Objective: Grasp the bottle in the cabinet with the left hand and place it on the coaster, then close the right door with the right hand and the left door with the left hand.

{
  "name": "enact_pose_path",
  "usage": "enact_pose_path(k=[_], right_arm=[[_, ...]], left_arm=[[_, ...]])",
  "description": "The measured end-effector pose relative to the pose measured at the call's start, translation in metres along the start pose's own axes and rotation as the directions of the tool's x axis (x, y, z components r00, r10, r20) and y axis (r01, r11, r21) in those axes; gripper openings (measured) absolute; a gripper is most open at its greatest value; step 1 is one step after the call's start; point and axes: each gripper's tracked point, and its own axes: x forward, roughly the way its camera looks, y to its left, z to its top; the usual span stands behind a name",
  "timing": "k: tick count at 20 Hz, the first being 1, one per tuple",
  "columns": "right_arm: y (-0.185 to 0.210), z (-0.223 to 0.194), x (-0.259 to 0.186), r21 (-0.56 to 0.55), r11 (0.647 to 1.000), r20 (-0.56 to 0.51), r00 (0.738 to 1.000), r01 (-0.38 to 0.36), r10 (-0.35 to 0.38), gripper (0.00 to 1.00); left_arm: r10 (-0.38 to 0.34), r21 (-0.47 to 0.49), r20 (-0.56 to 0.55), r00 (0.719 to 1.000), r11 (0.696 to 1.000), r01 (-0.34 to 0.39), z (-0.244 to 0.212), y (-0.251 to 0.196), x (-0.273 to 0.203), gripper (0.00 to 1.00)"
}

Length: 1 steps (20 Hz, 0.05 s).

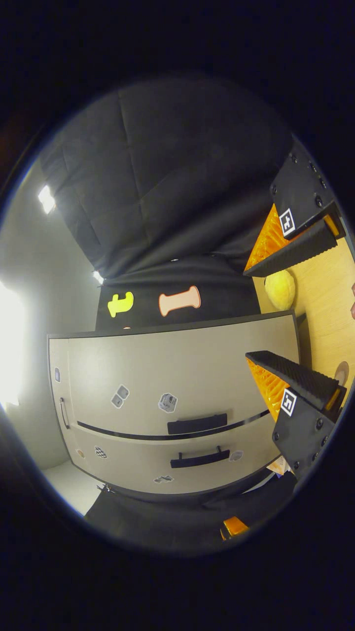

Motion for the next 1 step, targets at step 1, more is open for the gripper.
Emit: enact_pose_path(k=[1], right_arm=[[-0.0016,-0.0024,-0.0001,-0.005,1.000,-0.003,1.000,0.004,-0.004,0.96]], left_arm=[[-0.006,-0.005,-0.003,1.000,1.000,0.006,-0.0013,-0.0039,-0.0013,0.84]])
